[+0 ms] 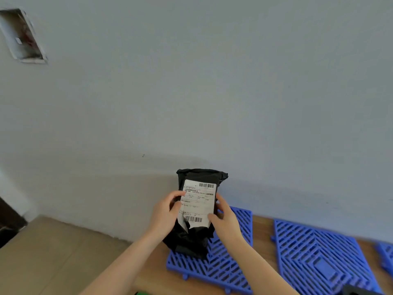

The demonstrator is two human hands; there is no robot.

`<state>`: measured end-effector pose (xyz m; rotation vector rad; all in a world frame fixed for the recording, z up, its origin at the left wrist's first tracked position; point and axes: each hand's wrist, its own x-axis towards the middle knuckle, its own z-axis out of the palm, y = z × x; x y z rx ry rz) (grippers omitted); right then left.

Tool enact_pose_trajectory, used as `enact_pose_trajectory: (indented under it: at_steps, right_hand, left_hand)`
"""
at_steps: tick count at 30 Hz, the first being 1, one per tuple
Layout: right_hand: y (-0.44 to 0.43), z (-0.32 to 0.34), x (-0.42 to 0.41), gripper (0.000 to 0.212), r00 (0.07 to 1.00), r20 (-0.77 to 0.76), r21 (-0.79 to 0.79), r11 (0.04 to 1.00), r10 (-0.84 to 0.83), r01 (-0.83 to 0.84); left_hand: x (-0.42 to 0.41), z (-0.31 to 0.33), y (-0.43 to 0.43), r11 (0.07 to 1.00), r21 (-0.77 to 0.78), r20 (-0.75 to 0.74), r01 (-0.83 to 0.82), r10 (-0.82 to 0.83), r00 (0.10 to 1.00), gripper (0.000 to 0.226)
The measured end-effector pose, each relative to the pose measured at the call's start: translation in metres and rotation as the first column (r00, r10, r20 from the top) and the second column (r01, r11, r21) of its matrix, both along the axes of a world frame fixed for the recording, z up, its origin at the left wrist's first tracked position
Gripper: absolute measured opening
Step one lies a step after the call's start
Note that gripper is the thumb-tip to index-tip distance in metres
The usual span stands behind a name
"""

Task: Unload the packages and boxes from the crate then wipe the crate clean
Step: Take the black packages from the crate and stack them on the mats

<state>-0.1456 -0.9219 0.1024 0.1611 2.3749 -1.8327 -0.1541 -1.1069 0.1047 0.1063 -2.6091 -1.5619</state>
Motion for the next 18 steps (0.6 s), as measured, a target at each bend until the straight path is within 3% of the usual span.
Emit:
enact_pose_trajectory:
  at_steps: [8,18]
  right_hand:
    - [-0.04,-0.038,-0.04,0.064,0.993,0.044,0.108,0.989,-0.11,0.104]
    - [-0.068,-0.068,-0.062,0.061,0.989,0.108,0.329,0.942,-0.105,0.064]
  left_hand:
    - [-0.067,-0.053,-0.037,0.992,-0.022,0.057,0.123,-0.122,0.991,0.032]
    - [-0.091,-0.085,-0.061,0.956,-0.067,0.105,0.285,-0.278,0.955,0.043]
